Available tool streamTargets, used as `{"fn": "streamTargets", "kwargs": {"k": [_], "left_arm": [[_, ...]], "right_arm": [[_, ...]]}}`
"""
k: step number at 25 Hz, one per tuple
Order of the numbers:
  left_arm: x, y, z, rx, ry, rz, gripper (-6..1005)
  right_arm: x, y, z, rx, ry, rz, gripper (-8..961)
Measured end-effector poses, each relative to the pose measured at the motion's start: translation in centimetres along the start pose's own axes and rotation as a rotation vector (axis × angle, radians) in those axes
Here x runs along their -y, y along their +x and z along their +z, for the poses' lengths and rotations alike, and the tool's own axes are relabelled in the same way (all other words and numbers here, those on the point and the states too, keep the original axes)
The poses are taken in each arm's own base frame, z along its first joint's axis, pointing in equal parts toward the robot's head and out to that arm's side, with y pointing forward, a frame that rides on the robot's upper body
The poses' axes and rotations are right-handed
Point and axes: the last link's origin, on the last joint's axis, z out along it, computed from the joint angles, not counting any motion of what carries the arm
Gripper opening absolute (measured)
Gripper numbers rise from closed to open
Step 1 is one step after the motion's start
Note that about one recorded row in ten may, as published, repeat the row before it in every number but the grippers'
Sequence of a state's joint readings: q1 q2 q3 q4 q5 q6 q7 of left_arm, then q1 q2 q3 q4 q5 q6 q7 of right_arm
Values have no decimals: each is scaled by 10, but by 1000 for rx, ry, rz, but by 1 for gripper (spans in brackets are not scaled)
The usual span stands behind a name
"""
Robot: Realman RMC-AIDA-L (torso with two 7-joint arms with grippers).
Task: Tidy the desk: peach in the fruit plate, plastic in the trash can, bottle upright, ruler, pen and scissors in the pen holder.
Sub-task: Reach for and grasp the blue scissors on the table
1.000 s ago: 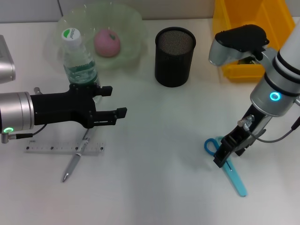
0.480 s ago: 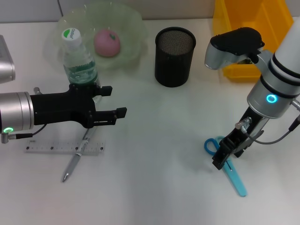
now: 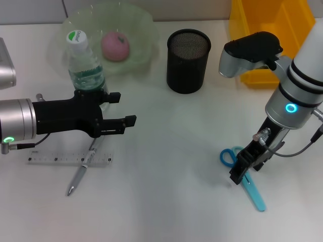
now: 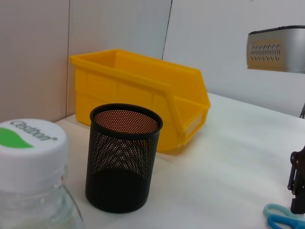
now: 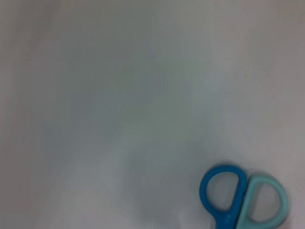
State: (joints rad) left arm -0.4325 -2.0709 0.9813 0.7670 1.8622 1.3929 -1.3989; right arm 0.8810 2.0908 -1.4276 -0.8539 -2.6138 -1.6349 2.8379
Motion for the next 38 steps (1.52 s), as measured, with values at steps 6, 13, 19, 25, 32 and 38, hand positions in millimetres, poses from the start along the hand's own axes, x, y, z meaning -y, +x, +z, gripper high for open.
{"fn": "streamTargets", "kwargs": {"k": [6,13,19,25,32,38], "left_arm": [[0,0,0,0,-1,0,775],[-1,0,1,2,-3,1,775],[-1,0,1,2,-3,1,775],[-1,0,0,1,-2,0,775],[-1,-2,-1,1,1,-5,775],[-1,-3,-2,0,3,-7,775]], "right_arm": [[0,0,0,-1,0,1,677],[0,1,2,-9,13,-4,678],[-2,0,4,-1,12,-8,679],[-3,-1,4,11,10,-10,679],[-7,-6,-5,39,19,-24,678],[-9,-4,-8,24,25,-21,678]]}}
